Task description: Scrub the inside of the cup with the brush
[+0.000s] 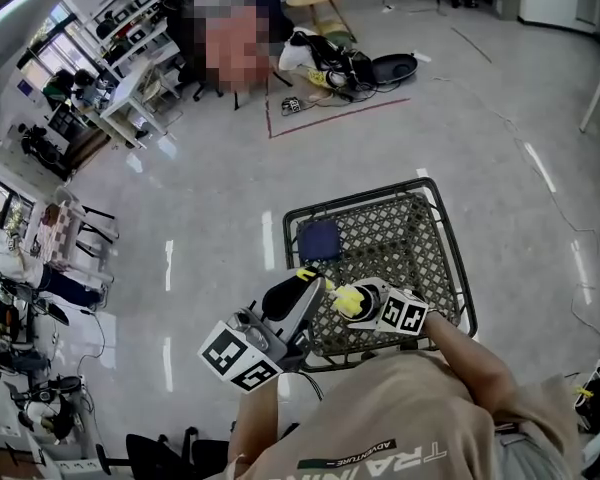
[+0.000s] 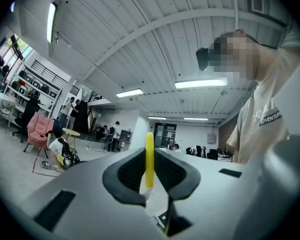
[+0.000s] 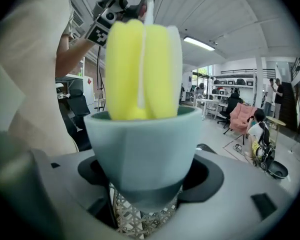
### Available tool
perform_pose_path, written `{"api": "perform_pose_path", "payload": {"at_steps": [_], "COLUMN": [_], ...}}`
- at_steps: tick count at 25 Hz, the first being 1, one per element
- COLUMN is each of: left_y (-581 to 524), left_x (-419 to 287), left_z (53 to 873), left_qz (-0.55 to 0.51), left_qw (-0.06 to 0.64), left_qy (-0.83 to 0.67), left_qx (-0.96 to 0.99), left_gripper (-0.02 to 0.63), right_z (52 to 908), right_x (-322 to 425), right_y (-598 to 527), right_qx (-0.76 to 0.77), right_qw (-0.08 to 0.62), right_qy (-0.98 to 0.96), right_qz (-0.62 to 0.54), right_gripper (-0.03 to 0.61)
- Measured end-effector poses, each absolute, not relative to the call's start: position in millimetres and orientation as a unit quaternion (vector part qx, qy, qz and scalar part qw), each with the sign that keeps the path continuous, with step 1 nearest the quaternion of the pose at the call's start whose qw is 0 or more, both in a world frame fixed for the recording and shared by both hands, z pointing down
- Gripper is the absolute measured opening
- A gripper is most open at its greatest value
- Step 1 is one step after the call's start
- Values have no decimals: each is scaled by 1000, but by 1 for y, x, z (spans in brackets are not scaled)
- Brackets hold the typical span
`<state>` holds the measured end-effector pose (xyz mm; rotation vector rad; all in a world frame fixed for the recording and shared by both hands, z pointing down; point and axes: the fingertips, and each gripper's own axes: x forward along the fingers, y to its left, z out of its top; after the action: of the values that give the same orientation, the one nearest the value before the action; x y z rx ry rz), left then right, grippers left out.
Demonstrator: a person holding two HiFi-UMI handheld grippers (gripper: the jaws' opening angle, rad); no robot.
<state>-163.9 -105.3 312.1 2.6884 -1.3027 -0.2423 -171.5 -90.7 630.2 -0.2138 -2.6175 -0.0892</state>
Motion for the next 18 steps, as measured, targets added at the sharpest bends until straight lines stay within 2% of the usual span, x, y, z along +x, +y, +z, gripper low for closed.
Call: {"api": "perform_pose_path", "payload": {"at_steps": [9,15,18], "left_y": [-98,-91,-91], "left_x": [-168,-174,-175], "left_z": [340,371,380], "left_qz": [-57,-52,-45], "left_qw": [114,151,148], "left_qy": [-434,-444,-455], "left_qx": [892,882,877], "left_gripper": [58,59,58], "right_z": [606,607,603], "right_x": [-178,-175,-177], "right_y": [-94,-98,-92], "right_qx": [-61,-65,-70], "right_qw": [222,245,234], "right_qy": [-973,-966,-969], "right_qz": [-19,-43,-28], "right_gripper": [387,387,387]}}
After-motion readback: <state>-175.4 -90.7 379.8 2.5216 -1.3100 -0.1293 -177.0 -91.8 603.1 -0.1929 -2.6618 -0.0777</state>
